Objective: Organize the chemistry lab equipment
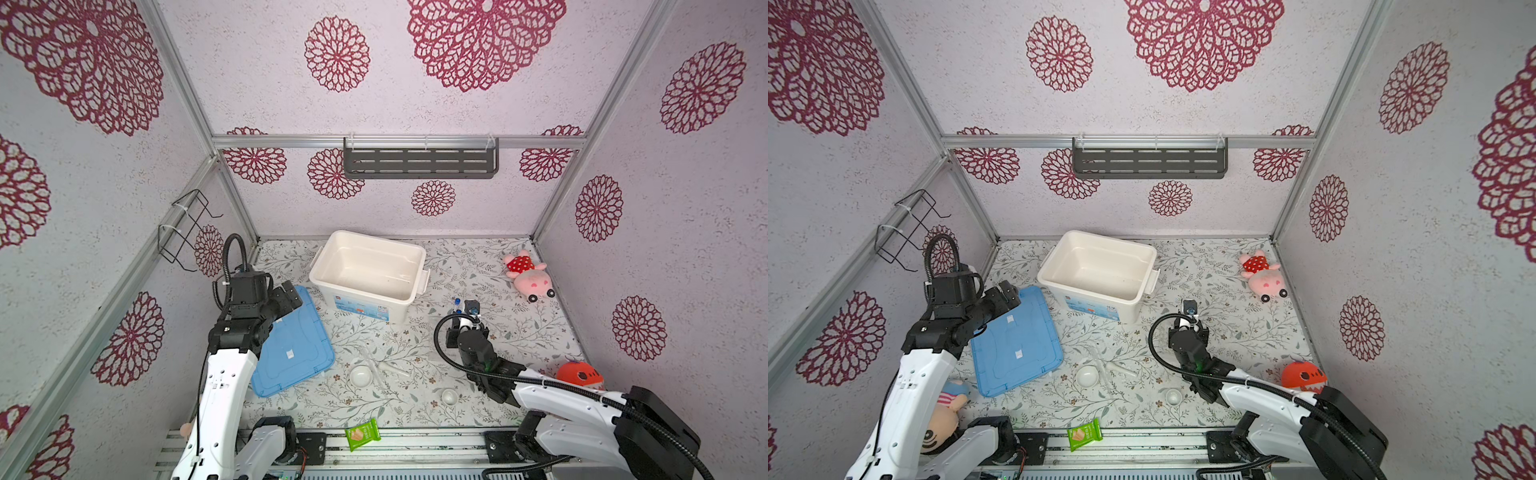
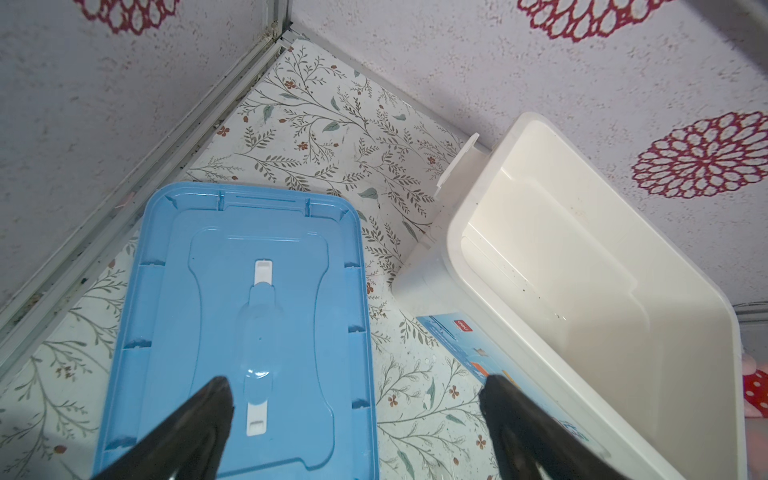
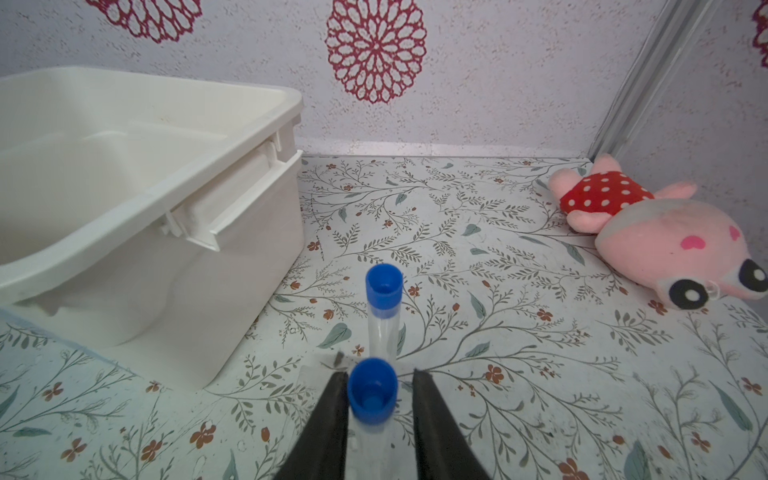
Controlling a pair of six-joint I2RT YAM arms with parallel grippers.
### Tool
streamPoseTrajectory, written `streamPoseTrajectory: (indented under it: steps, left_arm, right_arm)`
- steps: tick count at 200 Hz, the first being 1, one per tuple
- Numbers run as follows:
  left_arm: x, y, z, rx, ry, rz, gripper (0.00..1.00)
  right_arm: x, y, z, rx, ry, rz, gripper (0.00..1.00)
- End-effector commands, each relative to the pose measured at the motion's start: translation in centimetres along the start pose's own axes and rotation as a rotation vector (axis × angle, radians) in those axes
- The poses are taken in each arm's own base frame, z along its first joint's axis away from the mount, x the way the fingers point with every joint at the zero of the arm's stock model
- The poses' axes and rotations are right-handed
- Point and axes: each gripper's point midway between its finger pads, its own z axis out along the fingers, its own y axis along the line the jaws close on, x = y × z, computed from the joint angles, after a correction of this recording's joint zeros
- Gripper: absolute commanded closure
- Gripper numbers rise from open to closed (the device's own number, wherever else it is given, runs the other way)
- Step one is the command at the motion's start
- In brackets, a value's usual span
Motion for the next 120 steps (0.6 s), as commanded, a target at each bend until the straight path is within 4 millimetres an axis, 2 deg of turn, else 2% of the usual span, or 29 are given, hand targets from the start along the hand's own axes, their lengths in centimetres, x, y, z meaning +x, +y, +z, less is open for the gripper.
streamPoseTrajectory:
  steps: [1,47,69,107,120]
  left_arm:
    - [-0.2,0.3,-0.2,-0.004,-0.018,0.000,0.03]
    - [-0.5,0.4,-0.6,-0.007,-0.029,0.006,0.03]
    - [-0.5,0.5,-0.6,-0.012,-0.032,0.008,0.03]
    - [-0.5,0.4,-0.5,-0.008,-0.023,0.027,0.03]
    - [-0.4,0.4,-0.3,-0.008,-0.014,0.037,0.03]
  right_arm:
    - [-1.8,0.1,-0.8,-0.011,-0.041,0.063,0.62]
    - [-4.0,-0.4,-2.7,-0.036,0.026,0.144,0.44]
    - [-4.3,0.4,-3.8,-0.093,0.116,0.171,0.37]
    - [-1.9,1.5,-5.4,-0.146,0.360,0.144,0.18]
    - [-0.5,1.8,-6.0,-0.166,0.443,0.145,0.03]
